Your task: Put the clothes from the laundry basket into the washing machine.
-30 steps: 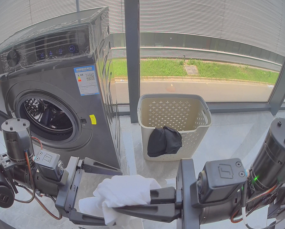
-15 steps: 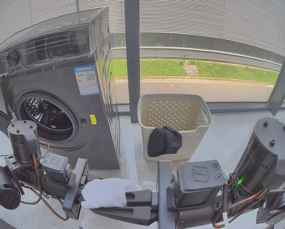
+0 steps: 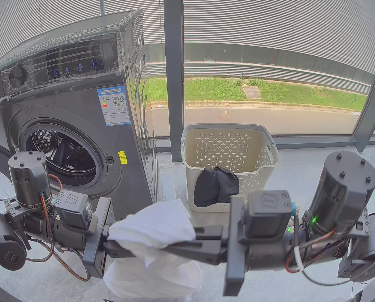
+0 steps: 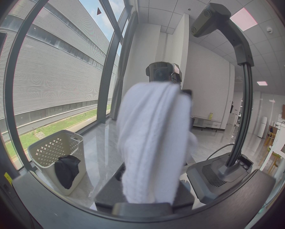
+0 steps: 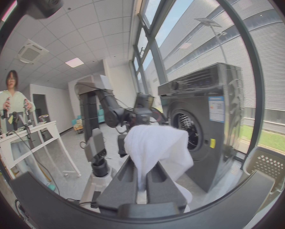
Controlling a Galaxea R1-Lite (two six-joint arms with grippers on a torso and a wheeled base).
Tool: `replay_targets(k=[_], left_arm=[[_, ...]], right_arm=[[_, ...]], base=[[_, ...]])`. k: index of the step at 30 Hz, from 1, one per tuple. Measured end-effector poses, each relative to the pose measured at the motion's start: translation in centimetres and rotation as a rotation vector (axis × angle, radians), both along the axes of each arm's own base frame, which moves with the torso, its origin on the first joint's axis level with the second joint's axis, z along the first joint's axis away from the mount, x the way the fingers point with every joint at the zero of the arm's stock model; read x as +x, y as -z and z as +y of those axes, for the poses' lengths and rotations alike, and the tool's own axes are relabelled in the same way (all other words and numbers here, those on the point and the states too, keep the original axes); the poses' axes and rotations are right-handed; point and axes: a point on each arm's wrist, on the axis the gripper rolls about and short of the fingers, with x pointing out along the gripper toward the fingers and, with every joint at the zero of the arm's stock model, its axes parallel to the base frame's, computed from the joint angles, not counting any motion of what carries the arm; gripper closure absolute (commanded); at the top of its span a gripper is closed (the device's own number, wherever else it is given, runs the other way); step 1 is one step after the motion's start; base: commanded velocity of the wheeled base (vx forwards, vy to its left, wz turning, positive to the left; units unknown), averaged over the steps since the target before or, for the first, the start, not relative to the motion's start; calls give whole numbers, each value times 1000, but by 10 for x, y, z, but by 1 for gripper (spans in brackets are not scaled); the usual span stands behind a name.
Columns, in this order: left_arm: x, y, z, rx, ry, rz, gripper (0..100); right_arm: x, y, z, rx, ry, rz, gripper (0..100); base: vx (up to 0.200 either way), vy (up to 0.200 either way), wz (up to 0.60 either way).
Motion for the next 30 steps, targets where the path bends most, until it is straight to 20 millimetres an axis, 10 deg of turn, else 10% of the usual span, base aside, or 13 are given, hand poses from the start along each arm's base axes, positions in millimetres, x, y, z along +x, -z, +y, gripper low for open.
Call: replay_targets(k=[1,16,30], left_arm=[[2,-1,2,-1,-11,-4,100],[34,-26,9,-42,-166,-118,100],[53,-43,7,-124,-290,-155,100]], right_arm=[[4,0,-6,0,25,1,0],[39,-1,-66,22,274,73,0],[49,18,-55,4,269,242,0]], base=[[0,0,0],[0,0,0],[0,0,0]])
